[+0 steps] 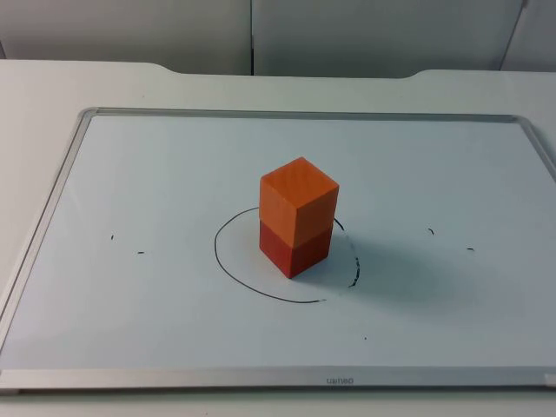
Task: Pick up one cube with the left hand and another cube with the right hand. First place the cube in the right hand at the target position, then stack the cube in the left hand on top.
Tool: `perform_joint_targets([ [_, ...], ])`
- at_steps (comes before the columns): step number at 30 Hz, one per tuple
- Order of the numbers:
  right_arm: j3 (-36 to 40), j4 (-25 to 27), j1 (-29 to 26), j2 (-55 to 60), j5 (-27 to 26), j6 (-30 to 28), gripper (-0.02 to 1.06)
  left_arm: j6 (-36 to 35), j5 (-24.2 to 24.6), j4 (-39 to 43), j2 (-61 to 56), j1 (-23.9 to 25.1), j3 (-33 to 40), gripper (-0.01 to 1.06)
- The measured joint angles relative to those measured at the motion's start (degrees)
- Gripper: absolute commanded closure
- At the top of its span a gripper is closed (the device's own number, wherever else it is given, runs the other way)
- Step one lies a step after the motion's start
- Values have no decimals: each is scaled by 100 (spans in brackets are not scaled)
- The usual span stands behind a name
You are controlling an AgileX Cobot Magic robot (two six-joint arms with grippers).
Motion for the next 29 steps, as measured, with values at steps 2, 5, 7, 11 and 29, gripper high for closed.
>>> perform_joint_targets([
  [2, 0, 0, -228, 0, 0, 0, 0, 0, 0, 0, 0, 234, 0, 0],
  [5, 0, 0, -542, 0, 0, 4, 0, 0, 0, 0, 0, 568, 0, 0],
  [7, 0, 0, -880, 0, 0, 4, 0, 0, 0, 0, 0, 919, 0, 0],
  [11, 0, 0, -1500, 0, 0, 4, 0, 0, -11, 0, 0, 1477, 0, 0],
  [29, 0, 0, -2836, 0, 0, 14, 0, 0, -11, 0, 0, 3350, 0, 0],
])
